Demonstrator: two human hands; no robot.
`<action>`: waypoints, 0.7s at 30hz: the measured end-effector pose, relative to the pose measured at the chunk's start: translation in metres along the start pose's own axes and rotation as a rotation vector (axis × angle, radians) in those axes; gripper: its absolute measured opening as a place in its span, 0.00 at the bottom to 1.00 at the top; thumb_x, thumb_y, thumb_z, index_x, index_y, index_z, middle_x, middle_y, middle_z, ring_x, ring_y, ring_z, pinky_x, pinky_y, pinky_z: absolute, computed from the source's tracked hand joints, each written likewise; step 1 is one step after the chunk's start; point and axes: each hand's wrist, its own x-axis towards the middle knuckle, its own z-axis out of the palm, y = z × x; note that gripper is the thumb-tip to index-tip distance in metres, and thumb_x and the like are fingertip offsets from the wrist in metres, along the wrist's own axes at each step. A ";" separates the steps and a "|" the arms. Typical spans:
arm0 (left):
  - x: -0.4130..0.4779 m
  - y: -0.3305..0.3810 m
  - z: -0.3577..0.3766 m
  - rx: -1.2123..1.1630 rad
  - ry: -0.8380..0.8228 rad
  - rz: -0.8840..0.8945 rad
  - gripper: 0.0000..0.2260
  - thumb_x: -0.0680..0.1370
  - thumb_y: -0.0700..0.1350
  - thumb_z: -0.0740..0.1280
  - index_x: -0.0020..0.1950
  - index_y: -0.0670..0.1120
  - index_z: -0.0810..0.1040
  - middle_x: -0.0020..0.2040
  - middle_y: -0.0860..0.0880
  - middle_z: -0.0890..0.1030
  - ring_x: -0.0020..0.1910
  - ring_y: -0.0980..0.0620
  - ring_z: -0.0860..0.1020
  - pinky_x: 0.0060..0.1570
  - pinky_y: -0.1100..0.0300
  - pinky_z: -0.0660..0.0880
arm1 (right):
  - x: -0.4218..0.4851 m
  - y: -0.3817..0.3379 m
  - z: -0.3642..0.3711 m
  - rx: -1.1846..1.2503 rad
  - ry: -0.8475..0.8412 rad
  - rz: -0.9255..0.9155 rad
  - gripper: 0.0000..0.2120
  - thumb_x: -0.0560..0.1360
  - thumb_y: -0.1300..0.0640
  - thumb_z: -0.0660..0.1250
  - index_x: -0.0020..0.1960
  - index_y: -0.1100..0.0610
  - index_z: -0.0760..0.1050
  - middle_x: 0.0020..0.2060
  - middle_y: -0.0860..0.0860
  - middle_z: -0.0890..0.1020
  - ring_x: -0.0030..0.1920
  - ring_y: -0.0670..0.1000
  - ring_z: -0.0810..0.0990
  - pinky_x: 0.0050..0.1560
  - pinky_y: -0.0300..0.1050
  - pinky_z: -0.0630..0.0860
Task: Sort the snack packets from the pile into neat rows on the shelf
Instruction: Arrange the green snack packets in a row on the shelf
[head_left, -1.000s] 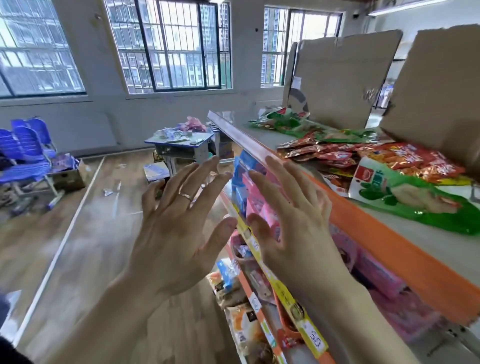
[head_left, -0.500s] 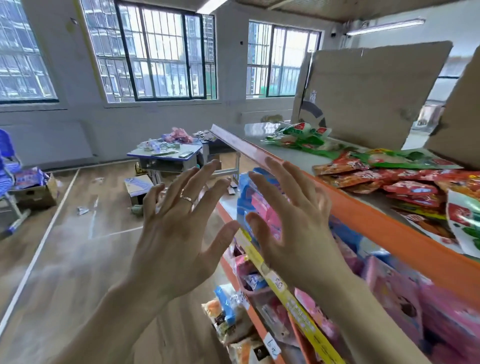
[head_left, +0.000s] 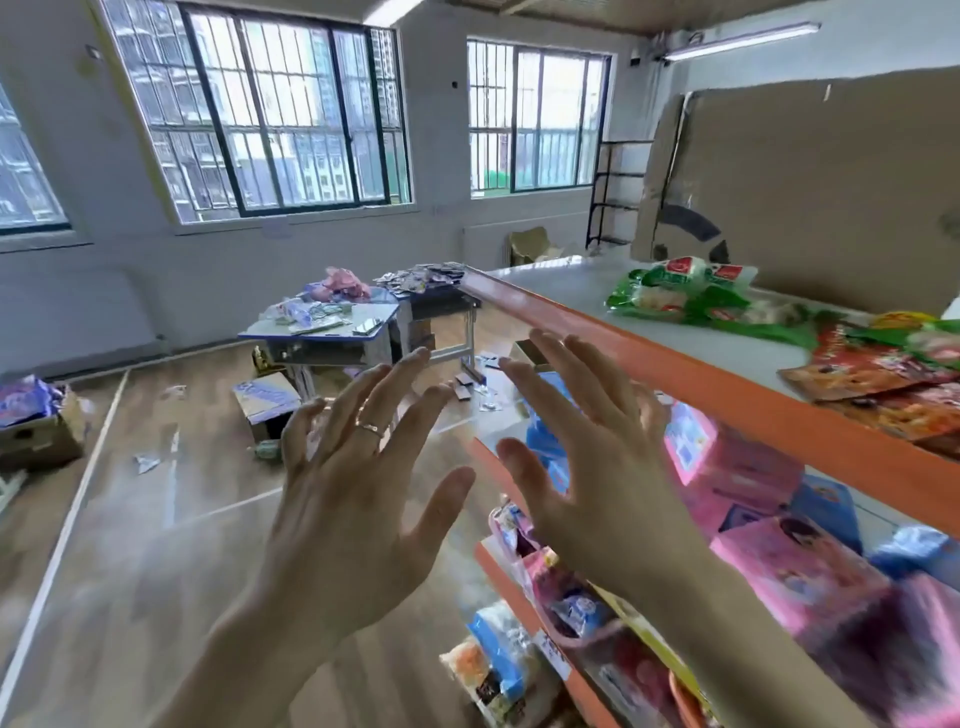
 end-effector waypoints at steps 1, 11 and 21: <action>0.006 -0.004 0.005 -0.018 0.003 0.001 0.24 0.79 0.62 0.54 0.72 0.53 0.69 0.78 0.54 0.63 0.76 0.49 0.63 0.69 0.41 0.59 | 0.004 0.003 0.003 -0.004 0.000 0.003 0.24 0.75 0.46 0.62 0.71 0.45 0.68 0.76 0.44 0.63 0.77 0.48 0.53 0.69 0.67 0.61; 0.095 -0.011 0.078 -0.135 0.019 0.059 0.25 0.79 0.61 0.54 0.74 0.54 0.68 0.78 0.56 0.61 0.77 0.52 0.59 0.71 0.43 0.57 | 0.059 0.067 0.020 -0.100 0.014 0.033 0.24 0.76 0.42 0.55 0.70 0.45 0.67 0.76 0.44 0.62 0.78 0.49 0.54 0.70 0.63 0.57; 0.189 0.003 0.107 -0.116 0.052 0.145 0.23 0.81 0.59 0.54 0.73 0.53 0.69 0.76 0.55 0.65 0.74 0.52 0.62 0.70 0.48 0.56 | 0.118 0.121 0.013 -0.166 0.038 0.121 0.27 0.76 0.43 0.58 0.74 0.44 0.64 0.78 0.43 0.57 0.77 0.47 0.48 0.71 0.61 0.50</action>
